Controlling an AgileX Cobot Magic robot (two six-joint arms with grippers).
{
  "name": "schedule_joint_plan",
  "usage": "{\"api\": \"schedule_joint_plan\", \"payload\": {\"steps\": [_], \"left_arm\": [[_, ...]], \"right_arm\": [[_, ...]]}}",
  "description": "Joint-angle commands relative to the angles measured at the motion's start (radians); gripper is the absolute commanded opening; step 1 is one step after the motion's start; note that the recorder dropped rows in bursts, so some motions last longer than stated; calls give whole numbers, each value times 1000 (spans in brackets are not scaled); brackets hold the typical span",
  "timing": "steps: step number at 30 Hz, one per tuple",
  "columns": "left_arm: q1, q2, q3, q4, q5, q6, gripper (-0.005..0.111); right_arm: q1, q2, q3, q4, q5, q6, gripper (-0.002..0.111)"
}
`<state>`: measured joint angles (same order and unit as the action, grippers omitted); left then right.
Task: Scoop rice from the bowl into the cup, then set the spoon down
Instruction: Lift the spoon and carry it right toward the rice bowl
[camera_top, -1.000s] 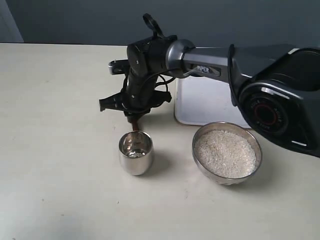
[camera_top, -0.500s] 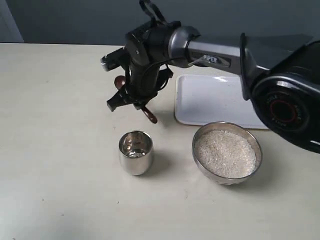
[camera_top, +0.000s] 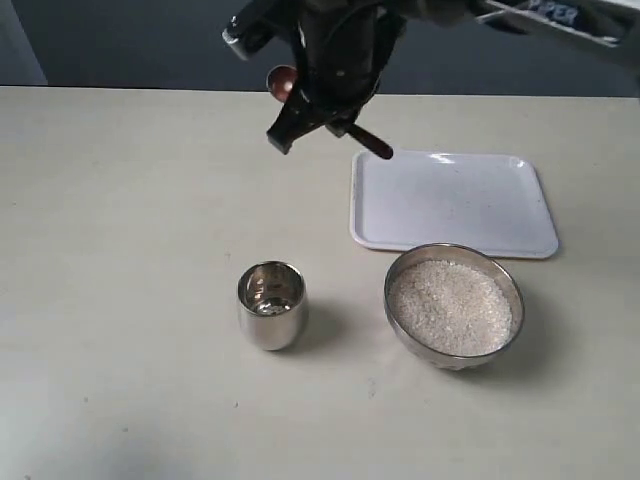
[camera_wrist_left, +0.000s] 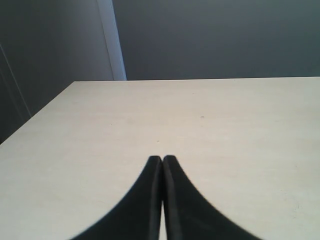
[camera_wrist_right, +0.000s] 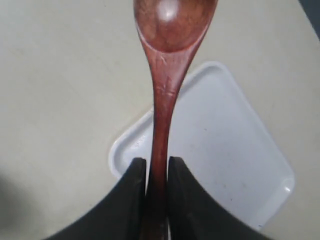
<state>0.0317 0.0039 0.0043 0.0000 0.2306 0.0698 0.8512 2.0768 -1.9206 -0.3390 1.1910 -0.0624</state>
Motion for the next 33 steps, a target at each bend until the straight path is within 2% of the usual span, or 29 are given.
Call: {"api": "schedule_joint_plan", "payload": {"steps": [1,10,14,16,24,33], "left_arm": [[-4,-4,-4,-6,-13,-3,0],[-4,-4,-4,-6,-13,-3,0],[-4,-4,-4,-6,-13,-3,0],[-4,-4,-4,-6,-13,-3,0],[-4,-4,-4,-6,-13,-3,0],[-4,-4,-4,-6,-13,-3,0]], "right_arm": [[-2,-121,19,-21,30,-31,-1],[-2,-314,61,-7,30,-14,-1],[-2,-381,180,-194,30,148,-1],[-9,-415,257,-228,30,174,-1],[-49,-532,504,-137,30,174,-1],[-49,-682,661,-32,30,82,-1]]}}
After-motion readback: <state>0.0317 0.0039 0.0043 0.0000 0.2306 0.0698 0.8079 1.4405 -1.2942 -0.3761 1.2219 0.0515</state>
